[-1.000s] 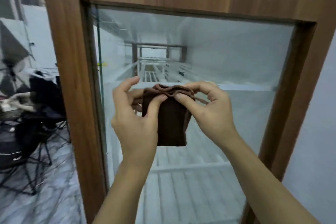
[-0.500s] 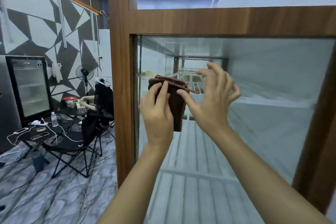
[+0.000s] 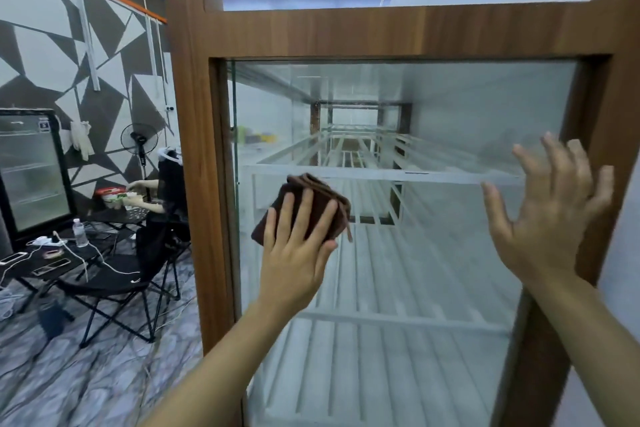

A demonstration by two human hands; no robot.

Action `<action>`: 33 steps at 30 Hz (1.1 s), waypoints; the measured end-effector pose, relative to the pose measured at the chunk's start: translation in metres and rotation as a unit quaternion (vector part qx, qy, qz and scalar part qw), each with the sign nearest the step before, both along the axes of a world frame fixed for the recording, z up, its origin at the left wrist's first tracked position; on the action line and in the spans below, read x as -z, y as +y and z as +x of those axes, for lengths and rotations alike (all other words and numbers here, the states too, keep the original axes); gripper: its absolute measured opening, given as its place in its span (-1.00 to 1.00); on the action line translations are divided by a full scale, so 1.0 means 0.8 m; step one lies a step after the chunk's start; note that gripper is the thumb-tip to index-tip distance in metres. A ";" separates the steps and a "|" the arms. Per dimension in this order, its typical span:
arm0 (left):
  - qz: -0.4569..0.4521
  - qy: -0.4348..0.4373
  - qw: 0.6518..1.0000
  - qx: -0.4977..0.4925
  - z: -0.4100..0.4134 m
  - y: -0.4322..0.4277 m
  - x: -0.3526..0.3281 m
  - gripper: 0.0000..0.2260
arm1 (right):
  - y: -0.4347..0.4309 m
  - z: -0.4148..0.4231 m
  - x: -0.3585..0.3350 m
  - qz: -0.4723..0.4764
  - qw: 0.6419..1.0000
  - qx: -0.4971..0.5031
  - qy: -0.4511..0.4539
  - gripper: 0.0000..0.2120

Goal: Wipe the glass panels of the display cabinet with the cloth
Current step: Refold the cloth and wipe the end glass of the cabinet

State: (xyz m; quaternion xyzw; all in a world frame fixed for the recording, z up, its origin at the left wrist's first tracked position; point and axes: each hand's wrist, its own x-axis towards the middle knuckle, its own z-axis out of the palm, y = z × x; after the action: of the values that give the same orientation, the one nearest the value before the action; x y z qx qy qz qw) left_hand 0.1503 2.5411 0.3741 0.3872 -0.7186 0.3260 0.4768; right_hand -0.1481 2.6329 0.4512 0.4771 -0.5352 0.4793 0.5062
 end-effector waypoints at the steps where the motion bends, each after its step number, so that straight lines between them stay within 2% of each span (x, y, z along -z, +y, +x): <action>1: -0.002 -0.010 1.000 0.001 0.000 0.001 0.006 -0.54 | 0.002 -0.008 0.008 0.013 1.000 0.000 0.000 -0.56; 4: 0.003 0.029 0.999 0.023 -0.005 0.000 -0.066 -0.55 | 0.000 -0.021 0.025 0.056 0.998 -0.013 0.019 -0.53; 7: -0.026 0.086 0.996 0.017 -0.009 -0.008 -0.162 -0.56 | -0.004 -0.028 0.028 0.053 0.998 -0.014 0.037 -0.51; 9: -0.030 0.108 0.994 0.010 -0.015 -0.010 -0.178 -0.56 | -0.006 -0.034 0.031 0.043 0.998 -0.018 0.049 -0.50; 12: -0.032 0.067 0.997 0.029 -0.025 -0.003 -0.115 -0.55 | -0.007 -0.043 0.034 0.036 0.996 -0.042 0.066 -0.49; 15: -0.048 -0.095 0.994 0.020 -0.021 0.006 -0.013 -0.56 | -0.008 -0.047 0.036 0.026 0.996 -0.049 0.072 -0.50; 16: -0.049 -0.116 0.992 0.017 -0.019 0.006 -0.004 -0.56 | -0.010 -0.047 0.037 0.020 0.996 -0.048 0.074 -0.51; 17: -0.041 -0.105 0.993 0.020 -0.021 0.006 -0.014 -0.57 | -0.011 -0.047 0.038 0.015 0.996 -0.046 0.076 -0.51; 21: -0.015 0.051 0.998 0.044 -0.056 0.014 -0.144 -0.55 | -0.009 -0.048 0.038 0.009 0.995 -0.059 0.076 -0.52; 24: -0.033 0.078 0.996 0.006 -0.075 0.007 -0.165 -0.56 | -0.005 -0.048 0.036 0.003 0.995 -0.088 0.048 -0.53; 26: -0.062 0.015 0.998 0.006 -0.081 0.008 -0.112 -0.56 | -0.001 -0.052 0.034 -0.001 0.995 -0.088 0.044 -0.52; 29: -0.115 -0.198 0.973 0.034 -0.078 0.018 -0.010 -0.56 | 0.004 -0.063 0.037 0.026 0.998 -0.047 0.040 -0.47; 30: -0.129 -0.236 0.962 0.039 -0.076 0.018 0.000 -0.57 | 0.004 -0.066 0.039 0.036 0.998 -0.028 0.039 -0.45; 31: -0.133 -0.242 0.960 0.047 -0.077 0.017 -0.009 -0.59 | 0.004 -0.068 0.041 0.041 0.998 -0.012 0.042 -0.43; 33: -0.134 -0.179 0.973 0.047 -0.092 0.014 -0.062 -0.60 | 0.003 -0.070 0.043 0.042 0.998 0.000 0.042 -0.40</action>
State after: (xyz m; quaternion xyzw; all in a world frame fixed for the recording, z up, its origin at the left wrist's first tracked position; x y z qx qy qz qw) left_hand 0.0767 2.5525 0.4240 0.2205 -0.7596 0.4607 0.4026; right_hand -0.2045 2.6354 0.4172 0.5175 -0.5334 0.4357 0.5078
